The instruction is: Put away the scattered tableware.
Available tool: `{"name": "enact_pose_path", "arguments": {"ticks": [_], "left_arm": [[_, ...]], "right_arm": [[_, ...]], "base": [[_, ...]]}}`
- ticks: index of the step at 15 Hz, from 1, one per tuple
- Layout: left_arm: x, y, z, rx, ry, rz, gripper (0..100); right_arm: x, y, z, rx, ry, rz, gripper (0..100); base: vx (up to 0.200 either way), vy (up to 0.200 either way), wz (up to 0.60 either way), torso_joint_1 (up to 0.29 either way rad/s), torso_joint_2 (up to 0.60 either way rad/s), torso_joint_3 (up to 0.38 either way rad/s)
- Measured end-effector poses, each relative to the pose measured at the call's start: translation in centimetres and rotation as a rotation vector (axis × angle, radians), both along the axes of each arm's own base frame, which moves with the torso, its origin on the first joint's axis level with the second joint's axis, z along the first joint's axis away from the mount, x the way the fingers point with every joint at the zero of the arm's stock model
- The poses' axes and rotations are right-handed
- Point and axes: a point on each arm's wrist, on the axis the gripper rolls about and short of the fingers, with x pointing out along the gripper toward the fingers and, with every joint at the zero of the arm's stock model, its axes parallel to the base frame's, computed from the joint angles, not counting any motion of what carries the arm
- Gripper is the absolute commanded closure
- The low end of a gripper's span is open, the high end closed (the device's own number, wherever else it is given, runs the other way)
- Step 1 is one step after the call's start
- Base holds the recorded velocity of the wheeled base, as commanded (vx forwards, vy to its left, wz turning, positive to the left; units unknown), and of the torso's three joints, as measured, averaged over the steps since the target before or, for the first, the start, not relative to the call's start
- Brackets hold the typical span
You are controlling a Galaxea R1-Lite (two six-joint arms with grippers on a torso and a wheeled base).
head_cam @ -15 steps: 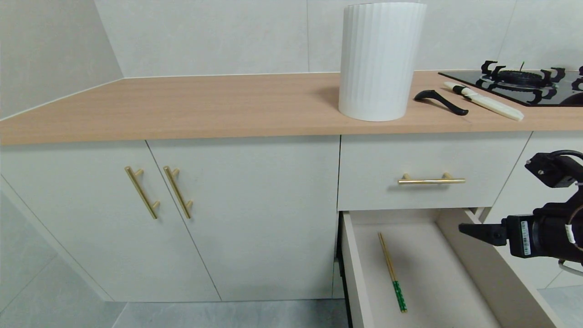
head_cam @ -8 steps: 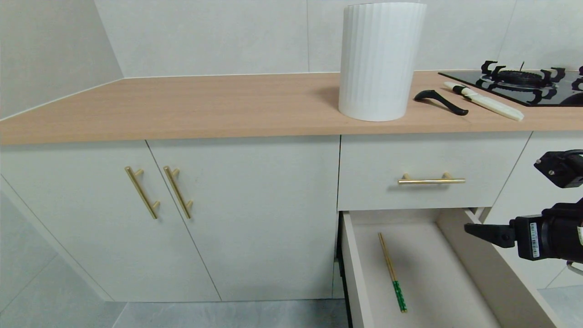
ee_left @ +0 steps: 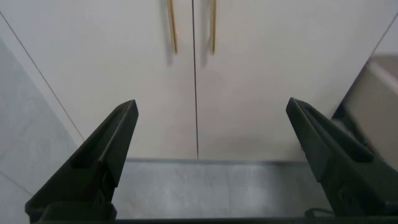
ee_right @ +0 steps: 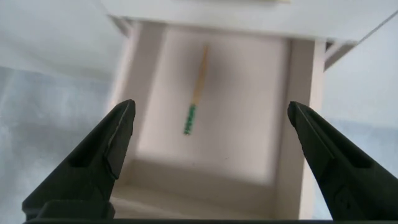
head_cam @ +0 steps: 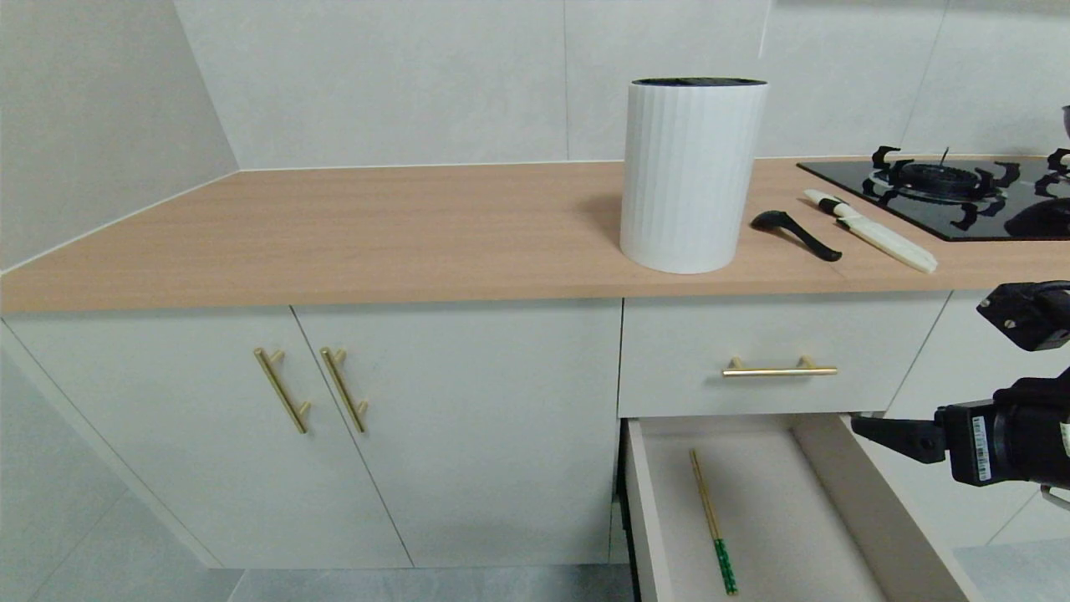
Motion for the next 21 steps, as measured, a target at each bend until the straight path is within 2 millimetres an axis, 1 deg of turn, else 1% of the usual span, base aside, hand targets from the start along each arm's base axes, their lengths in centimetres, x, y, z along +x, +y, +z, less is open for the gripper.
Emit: {"name": "enact_pose_path", "arguments": {"ticks": [14, 19, 21], "left_arm": [[0.01, 0.00, -0.01, 0.000, 0.000, 0.000, 0], [0.01, 0.00, -0.02, 0.000, 0.000, 0.000, 0], [0.01, 0.00, -0.02, 0.000, 0.000, 0.000, 0]], "right_arm": [[0.03, 0.05, -0.32, -0.005, 0.012, 0.004, 0], [0.18, 0.08, -0.41, -0.045, 0.006, 0.026, 0], [0.95, 0.26, -0.21, -0.047, -0.034, 0.022, 0]], "base": [[0.000, 0.000, 0.00, 0.194, -0.49, -0.286], [0.000, 0.000, 0.00, 0.056, -0.12, -0.068], [0.000, 0.000, 0.00, 0.000, 0.00, 0.000]]}}
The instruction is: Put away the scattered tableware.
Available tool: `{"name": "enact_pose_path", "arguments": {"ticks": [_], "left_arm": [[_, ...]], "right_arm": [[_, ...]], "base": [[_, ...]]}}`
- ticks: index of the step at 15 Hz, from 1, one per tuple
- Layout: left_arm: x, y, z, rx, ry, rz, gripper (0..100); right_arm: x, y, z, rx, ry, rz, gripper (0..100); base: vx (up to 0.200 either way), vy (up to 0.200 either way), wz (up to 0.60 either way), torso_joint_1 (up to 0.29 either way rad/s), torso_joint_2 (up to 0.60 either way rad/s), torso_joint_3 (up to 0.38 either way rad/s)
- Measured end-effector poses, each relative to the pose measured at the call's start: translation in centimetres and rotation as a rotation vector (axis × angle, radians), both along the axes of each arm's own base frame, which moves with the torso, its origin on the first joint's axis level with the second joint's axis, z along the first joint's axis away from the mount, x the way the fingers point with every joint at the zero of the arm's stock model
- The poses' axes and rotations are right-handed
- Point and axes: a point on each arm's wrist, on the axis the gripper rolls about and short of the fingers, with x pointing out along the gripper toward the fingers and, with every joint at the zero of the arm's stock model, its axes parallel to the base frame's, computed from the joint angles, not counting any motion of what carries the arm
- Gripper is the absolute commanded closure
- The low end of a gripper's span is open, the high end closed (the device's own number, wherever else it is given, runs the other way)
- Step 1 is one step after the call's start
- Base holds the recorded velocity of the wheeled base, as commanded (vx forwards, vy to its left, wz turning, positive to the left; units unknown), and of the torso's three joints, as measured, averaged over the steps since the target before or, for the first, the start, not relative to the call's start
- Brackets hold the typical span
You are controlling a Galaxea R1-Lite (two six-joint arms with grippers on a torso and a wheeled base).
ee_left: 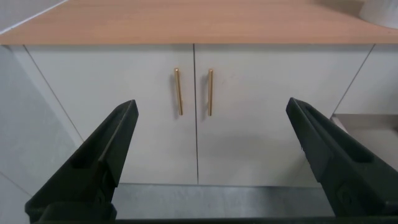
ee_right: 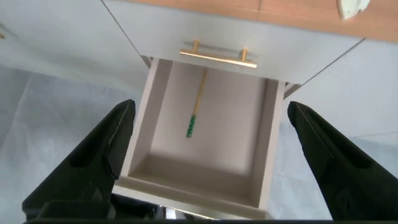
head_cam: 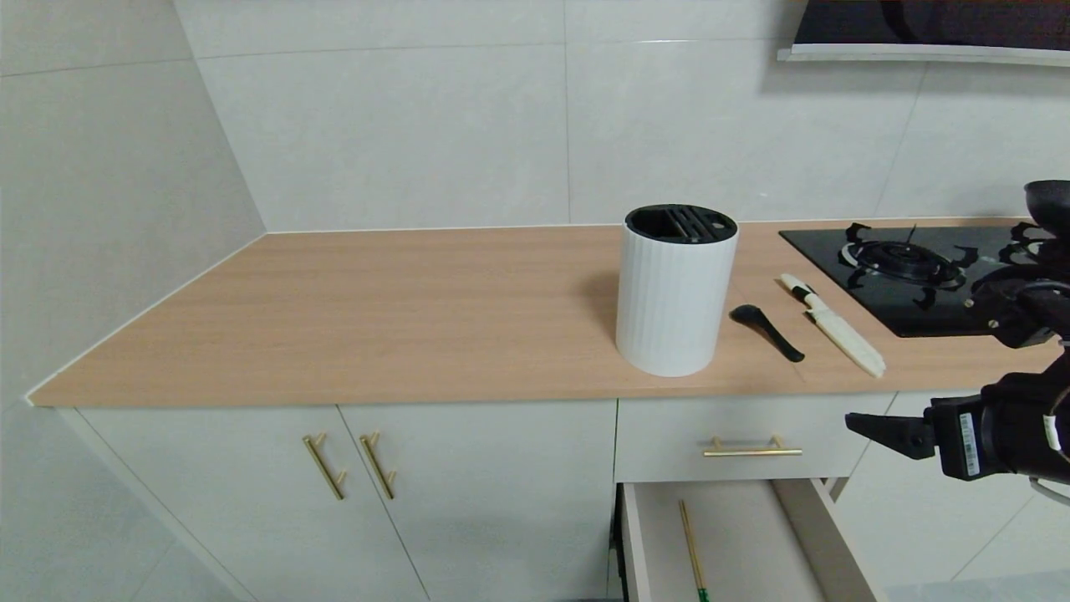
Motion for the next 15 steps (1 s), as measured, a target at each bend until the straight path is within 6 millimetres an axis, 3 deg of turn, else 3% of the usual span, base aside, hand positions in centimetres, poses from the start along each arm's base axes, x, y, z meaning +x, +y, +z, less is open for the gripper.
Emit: {"name": "enact_pose_path", "arguments": {"ticks": [3, 6, 10, 15], "left_arm": [[0.0, 0.0, 0.0, 0.000, 0.000, 0.000, 0], [0.0, 0.0, 0.0, 0.000, 0.000, 0.000, 0], [0.0, 0.0, 0.0, 0.001, 0.000, 0.000, 0], [0.0, 0.0, 0.0, 0.000, 0.000, 0.000, 0]], "right_arm": [[2.6, 0.4, 0.6, 0.016, -0.070, -0.016, 0], [6.9, 0.7, 2.0, 0.025, -0.118, -0.027, 0], [12.3, -0.3, 1.9, 0.005, -0.132, 0.025, 0], [17.1, -2.1, -1.0, 0.000, -0.073, 0.069, 0]], "base": [[0.000, 0.000, 0.00, 0.000, 0.00, 0.000], [0.000, 0.000, 0.00, 0.000, 0.00, 0.000], [0.000, 0.000, 0.00, 0.000, 0.00, 0.000], [0.000, 0.000, 0.00, 0.000, 0.00, 0.000]]}}
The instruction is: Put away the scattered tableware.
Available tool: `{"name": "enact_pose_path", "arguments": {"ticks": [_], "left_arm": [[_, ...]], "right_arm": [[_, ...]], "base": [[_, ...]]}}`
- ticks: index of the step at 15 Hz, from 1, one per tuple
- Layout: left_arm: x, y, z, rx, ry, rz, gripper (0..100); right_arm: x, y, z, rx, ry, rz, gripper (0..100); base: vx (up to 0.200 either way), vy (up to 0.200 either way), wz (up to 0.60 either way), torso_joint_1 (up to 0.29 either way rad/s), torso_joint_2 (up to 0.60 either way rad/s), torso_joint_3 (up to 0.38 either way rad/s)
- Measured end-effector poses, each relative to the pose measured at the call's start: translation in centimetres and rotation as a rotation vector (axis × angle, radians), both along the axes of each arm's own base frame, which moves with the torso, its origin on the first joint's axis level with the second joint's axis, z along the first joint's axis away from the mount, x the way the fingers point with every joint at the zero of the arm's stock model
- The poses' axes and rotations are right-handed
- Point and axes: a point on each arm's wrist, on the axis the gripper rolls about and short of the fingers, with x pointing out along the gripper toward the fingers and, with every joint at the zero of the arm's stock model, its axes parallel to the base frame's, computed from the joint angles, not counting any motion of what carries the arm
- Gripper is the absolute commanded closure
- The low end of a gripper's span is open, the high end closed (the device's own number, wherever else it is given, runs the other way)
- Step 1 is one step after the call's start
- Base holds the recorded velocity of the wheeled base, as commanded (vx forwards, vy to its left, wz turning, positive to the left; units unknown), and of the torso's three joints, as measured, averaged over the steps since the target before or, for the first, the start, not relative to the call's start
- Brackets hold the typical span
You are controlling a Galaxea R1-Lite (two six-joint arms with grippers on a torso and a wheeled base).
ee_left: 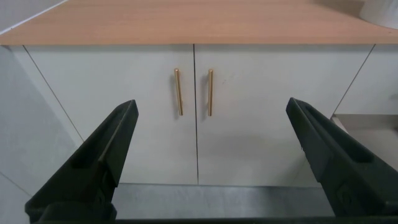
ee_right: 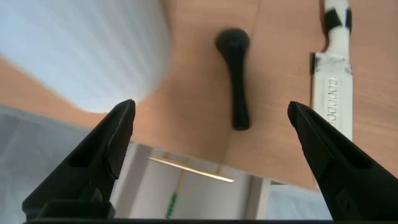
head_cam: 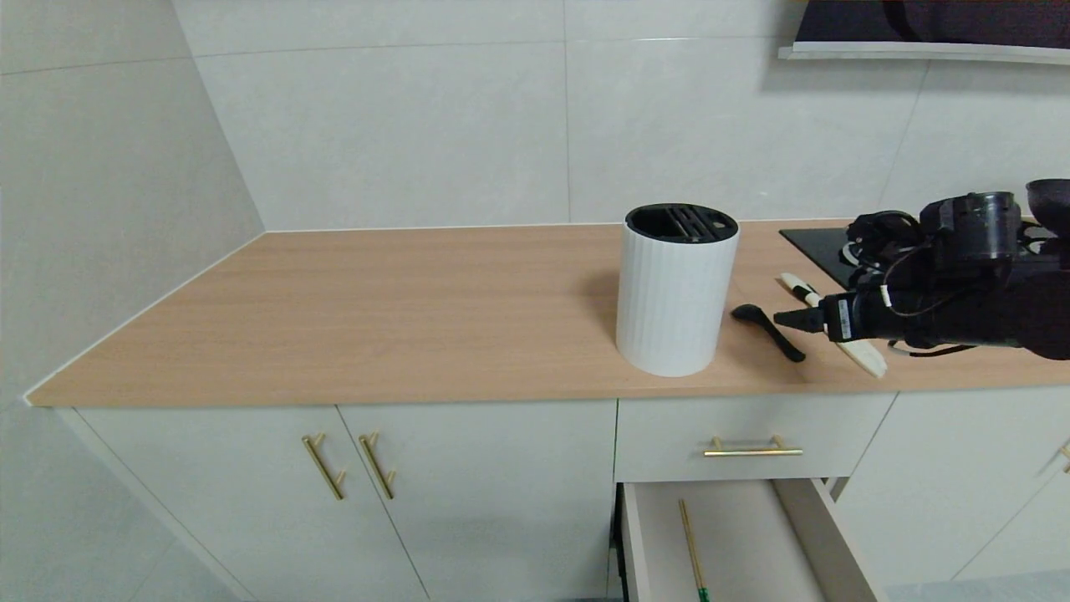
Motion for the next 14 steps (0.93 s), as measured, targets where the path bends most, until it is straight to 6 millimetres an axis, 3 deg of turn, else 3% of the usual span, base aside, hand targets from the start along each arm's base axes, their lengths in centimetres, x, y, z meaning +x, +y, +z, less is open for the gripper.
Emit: {"name": "enact_pose_path", "arguments": {"ticks": [5, 14], "left_arm": [[0.0, 0.0, 0.0, 0.000, 0.000, 0.000, 0], [0.0, 0.0, 0.0, 0.000, 0.000, 0.000, 0]], "right_arm": [[2.7, -0.1, -3.6, -0.009, 0.008, 0.008, 0], [5.9, 0.1, -7.8, -0.009, -0.076, -0.007, 0]], "base": [[0.000, 0.000, 0.00, 0.000, 0.00, 0.000], [0.000, 0.000, 0.00, 0.000, 0.00, 0.000]]}}
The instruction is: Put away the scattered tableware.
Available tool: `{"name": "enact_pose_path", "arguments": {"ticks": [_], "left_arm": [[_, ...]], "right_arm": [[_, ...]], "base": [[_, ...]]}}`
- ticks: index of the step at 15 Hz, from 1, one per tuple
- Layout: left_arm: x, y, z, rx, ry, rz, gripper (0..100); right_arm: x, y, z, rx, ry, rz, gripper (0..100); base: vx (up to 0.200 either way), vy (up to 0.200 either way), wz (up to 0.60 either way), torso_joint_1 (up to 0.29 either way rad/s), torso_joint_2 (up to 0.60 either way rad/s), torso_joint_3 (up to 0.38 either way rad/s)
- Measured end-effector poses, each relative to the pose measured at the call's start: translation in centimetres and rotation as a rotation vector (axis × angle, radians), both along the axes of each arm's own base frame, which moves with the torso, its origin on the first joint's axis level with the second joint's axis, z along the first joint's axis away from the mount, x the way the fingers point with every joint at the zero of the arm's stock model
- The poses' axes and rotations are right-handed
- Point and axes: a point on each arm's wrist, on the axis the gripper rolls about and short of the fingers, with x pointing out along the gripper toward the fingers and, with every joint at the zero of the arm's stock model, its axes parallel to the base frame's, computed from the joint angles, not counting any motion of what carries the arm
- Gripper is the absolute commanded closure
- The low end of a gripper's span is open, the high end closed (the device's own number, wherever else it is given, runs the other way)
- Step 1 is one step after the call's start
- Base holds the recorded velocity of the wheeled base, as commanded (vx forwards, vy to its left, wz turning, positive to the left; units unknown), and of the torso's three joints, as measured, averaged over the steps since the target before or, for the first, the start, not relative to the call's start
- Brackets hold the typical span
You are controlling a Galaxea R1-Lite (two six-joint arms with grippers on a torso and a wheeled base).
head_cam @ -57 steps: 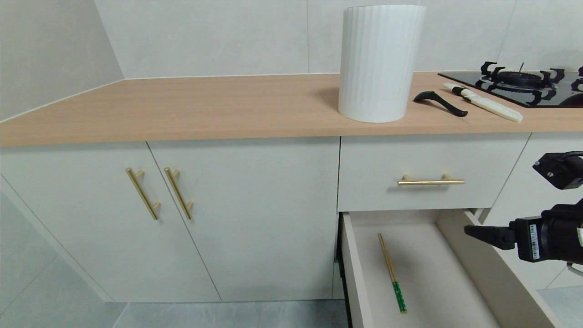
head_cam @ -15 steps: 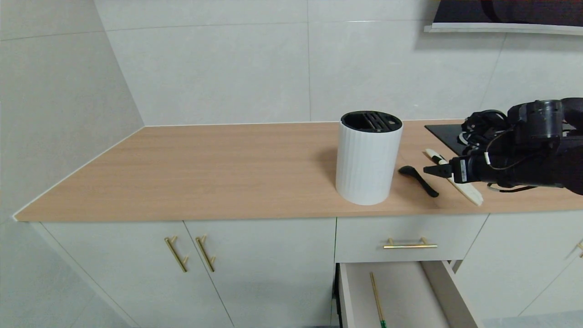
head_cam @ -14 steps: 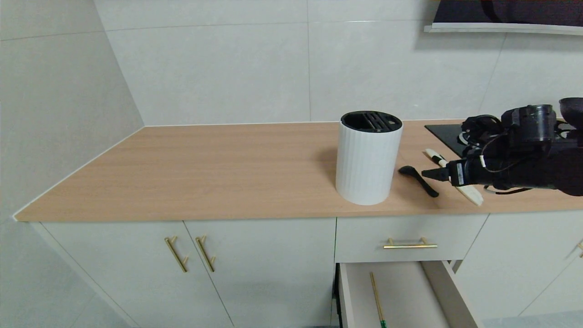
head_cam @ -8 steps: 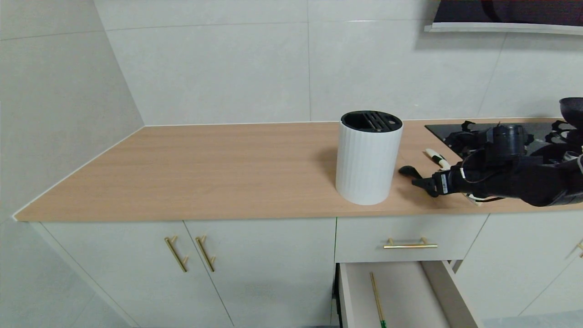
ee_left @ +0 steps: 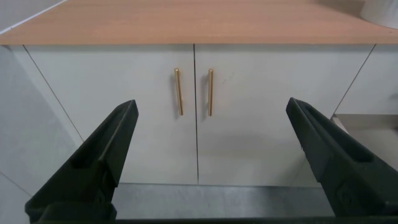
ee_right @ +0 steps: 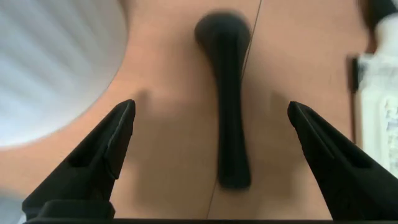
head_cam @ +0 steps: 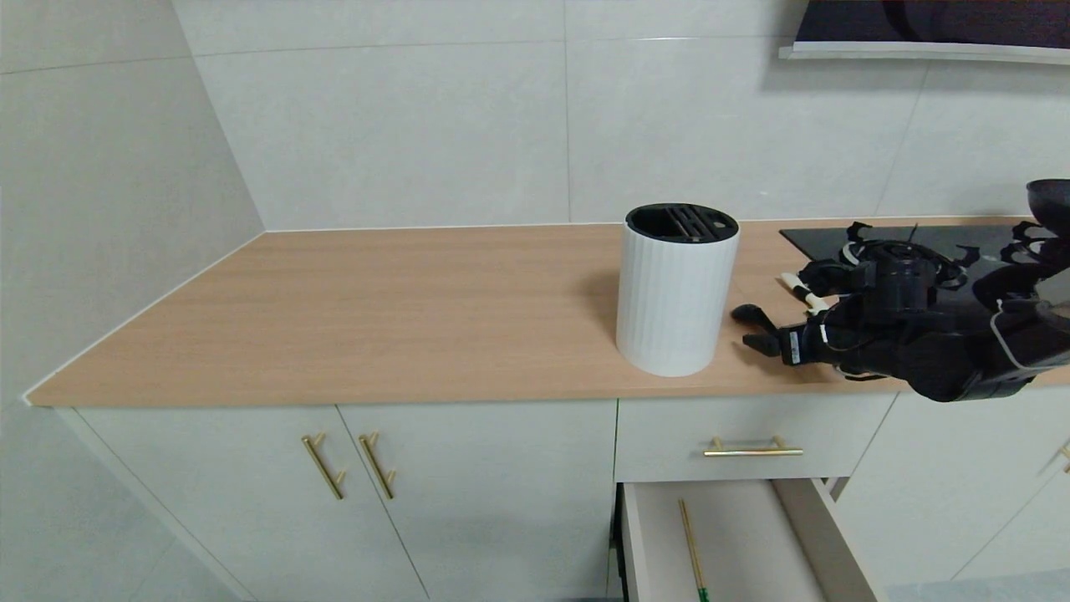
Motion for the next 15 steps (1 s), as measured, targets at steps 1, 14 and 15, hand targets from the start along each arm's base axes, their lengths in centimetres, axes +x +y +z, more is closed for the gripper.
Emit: {"name": "enact_pose_path", "arguments": {"ticks": [1, 14, 15], "left_arm": [[0.00, 0.00, 0.00, 0.000, 0.000, 0.000, 0], [0.00, 0.00, 0.00, 0.000, 0.000, 0.000, 0], [0.00, 0.00, 0.00, 0.000, 0.000, 0.000, 0]], "right_arm": [[0.14, 0.00, -0.33, -0.001, 0.004, -0.002, 0], [0.68, -0.20, -0.97, -0.005, 0.013, -0.022, 100], [0.65, -0.20, -0.88, -0.005, 0.011, -0.022, 100]], "base": [[0.000, 0.000, 0.00, 0.000, 0.00, 0.000], [0.000, 0.000, 0.00, 0.000, 0.00, 0.000], [0.000, 0.000, 0.00, 0.000, 0.00, 0.000]]}}
